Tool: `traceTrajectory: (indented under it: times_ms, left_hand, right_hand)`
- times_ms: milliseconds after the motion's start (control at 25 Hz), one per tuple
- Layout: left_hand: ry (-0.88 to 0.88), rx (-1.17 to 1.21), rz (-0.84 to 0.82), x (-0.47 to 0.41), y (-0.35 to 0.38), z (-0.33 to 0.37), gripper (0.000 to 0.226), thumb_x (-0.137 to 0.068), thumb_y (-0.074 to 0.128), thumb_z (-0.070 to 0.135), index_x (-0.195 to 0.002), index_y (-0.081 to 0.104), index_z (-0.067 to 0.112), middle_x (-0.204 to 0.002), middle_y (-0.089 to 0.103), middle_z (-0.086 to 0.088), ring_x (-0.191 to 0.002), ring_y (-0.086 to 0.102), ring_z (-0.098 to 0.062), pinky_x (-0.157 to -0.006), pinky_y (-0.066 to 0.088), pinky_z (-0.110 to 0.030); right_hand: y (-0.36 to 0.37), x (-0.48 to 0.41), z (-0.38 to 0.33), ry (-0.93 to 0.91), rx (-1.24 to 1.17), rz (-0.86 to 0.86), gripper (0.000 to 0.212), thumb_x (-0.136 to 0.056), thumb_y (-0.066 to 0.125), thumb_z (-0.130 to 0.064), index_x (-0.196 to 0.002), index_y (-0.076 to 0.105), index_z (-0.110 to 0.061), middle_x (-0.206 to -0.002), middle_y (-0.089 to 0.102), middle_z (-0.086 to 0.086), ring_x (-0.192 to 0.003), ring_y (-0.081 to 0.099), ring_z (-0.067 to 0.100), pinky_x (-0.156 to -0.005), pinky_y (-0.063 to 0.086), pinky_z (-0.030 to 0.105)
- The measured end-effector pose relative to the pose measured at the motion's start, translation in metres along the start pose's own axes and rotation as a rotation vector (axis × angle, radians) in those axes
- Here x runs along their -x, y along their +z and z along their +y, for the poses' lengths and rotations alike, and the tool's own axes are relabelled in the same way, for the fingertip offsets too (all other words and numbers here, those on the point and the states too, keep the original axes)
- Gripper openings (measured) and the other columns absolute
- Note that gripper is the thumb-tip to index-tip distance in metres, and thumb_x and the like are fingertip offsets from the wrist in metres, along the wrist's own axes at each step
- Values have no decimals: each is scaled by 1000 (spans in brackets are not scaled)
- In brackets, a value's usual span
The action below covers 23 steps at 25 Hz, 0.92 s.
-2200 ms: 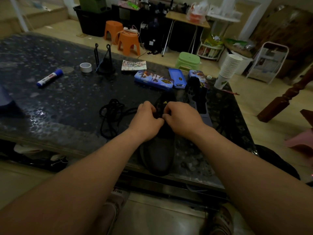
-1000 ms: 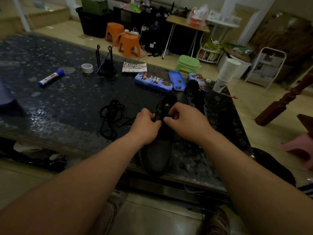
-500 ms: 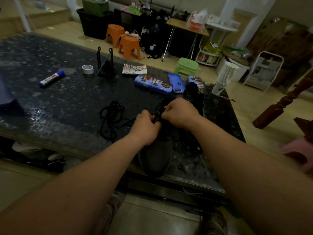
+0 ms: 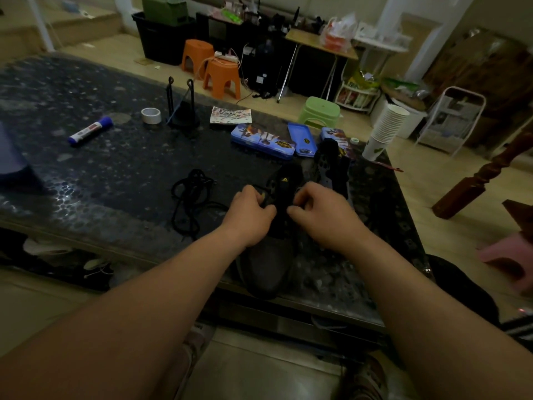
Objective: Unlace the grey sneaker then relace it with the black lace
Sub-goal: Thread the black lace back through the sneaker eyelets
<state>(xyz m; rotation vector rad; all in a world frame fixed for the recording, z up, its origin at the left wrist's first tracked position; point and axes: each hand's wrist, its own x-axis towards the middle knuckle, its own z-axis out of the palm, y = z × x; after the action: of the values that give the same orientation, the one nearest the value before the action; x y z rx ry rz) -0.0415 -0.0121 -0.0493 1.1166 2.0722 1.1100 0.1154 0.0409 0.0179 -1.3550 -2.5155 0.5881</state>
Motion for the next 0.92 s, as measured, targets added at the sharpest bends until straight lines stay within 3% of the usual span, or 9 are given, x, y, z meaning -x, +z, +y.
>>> traceTrajectory:
  times_ms: [80,200,360,440,600,720,800,920]
  left_hand:
    - [1,-15,3,-1,0,-1,25,-92,69,31,-95,48,18,-109,56,-9,-81,53,-17,-56,32,-28]
    - [1,-38,-11,-3,-1,1,26,-93,68,31,-89,44,22,-107,54,-9,-74,46,-13,-55,29,-29]
    - [2,-31,-26,-4,-1,2,27,-91,69,30,-88,43,22,-107,55,-10,-77,50,-18,-56,31,-31]
    - [10,-27,-20,-3,-2,3,25,-91,69,29,-90,45,20,-107,55,-10,-80,52,-19,-56,31,-30]
    - [63,-30,-29,2,-2,1,26,-95,65,28,-82,44,20,-103,55,-11,-76,49,-17,-55,29,-27]
    - [86,-57,-12,5,0,1,27,-97,63,30,-79,45,21,-99,55,-11,-78,50,-19,-58,30,-32]
    - [77,-72,-2,5,0,2,28,-97,63,31,-78,46,20,-97,56,-10,-81,50,-21,-64,31,-33]
    - [63,-83,-5,4,-2,4,26,-98,63,31,-82,50,15,-92,57,-8,-83,53,-23,-61,31,-35]
  right_hand:
    - [6,-19,-17,-52,175,-13,19,-92,67,-39,-105,61,-28,-94,61,-10,-86,61,15,-75,55,37]
    - [13,-41,-26,-29,368,-43,7,-90,64,-27,-93,65,-21,-89,66,0,-79,63,23,-73,58,39]
    - [-2,-41,-25,15,121,-132,32,-90,64,-22,-63,60,-7,-62,58,13,-57,52,27,-57,45,38]
    - [-17,-18,-13,-5,-26,-180,31,-93,65,-24,-75,66,2,-69,61,20,-55,50,23,-55,42,36]
    - [-26,44,28,127,-178,-378,20,-97,64,-21,-83,67,-8,-61,54,-6,-50,44,3,-52,39,22]
    - [-13,43,32,189,-283,-179,21,-98,62,-24,-85,65,-8,-66,57,-3,-49,48,2,-48,40,17]
    - [-13,29,25,207,-164,-259,27,-98,61,-29,-78,60,-10,-67,55,-1,-54,50,8,-51,39,23]
    - [-18,14,24,224,266,-625,29,-97,55,-33,-77,59,-12,-78,59,5,-70,52,19,-66,42,32]
